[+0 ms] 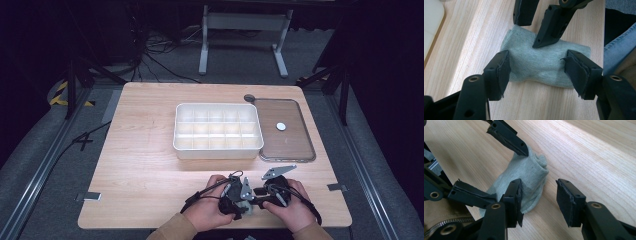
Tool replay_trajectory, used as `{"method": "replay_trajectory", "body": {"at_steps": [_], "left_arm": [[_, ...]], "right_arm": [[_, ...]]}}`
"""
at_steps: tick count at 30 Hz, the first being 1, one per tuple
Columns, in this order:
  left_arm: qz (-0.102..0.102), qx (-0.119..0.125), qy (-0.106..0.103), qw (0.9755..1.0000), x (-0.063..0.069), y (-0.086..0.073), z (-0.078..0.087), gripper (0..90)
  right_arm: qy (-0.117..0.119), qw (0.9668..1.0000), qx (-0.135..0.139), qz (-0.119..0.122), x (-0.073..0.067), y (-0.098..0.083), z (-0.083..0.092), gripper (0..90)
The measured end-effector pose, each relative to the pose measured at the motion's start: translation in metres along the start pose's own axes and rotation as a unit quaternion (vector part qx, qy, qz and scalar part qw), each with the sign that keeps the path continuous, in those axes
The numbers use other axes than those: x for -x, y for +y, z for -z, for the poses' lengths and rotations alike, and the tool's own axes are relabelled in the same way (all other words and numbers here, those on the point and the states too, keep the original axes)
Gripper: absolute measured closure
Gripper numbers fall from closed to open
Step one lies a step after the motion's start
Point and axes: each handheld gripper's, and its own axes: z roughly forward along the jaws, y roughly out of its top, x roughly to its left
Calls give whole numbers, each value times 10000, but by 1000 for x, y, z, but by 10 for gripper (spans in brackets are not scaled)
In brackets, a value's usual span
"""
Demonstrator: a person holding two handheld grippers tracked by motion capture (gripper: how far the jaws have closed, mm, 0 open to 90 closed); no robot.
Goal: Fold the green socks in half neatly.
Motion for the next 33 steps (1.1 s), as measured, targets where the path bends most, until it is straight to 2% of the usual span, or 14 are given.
{"method": "replay_trajectory", "body": {"at_steps": [4, 8, 14, 16, 17, 20, 22, 25, 28, 33], "left_arm": [[-15, -24, 17, 10000, 0, -1, 0, 365], [22, -24, 57, 10000, 0, -2, 0, 363], [71, -37, 81, 9999, 1, -5, 1, 356], [100, -20, 101, 9999, 0, -6, 2, 349], [107, -2, 98, 9999, 0, -7, 2, 345], [144, -10, 104, 9998, 1, -8, 2, 344], [162, -36, 121, 9998, 0, -8, 2, 329], [205, -17, 128, 9997, -1, -10, 2, 306], [219, 0, 125, 9997, -1, -10, 2, 303], [264, 45, 72, 9996, -4, -11, 7, 321]], "right_arm": [[6, 9999, -118, 52, -1, 3, -2, 564], [101, 9992, -388, -37, 1, 10, -7, 568], [284, 9981, -518, -168, 4, 12, -11, 578], [402, 9975, -549, -203, 5, 13, -12, 616], [559, 9962, -604, -267, 5, 15, -13, 674], [587, 9958, -658, -234, 5, 17, -14, 685], [707, 9946, -693, -298, 7, 18, -16, 692], [921, 9927, -697, -340, 9, 19, -18, 758], [923, 9929, -706, -263, 8, 20, -18, 796], [863, 9934, -679, -322, 6, 19, -17, 830]]}}
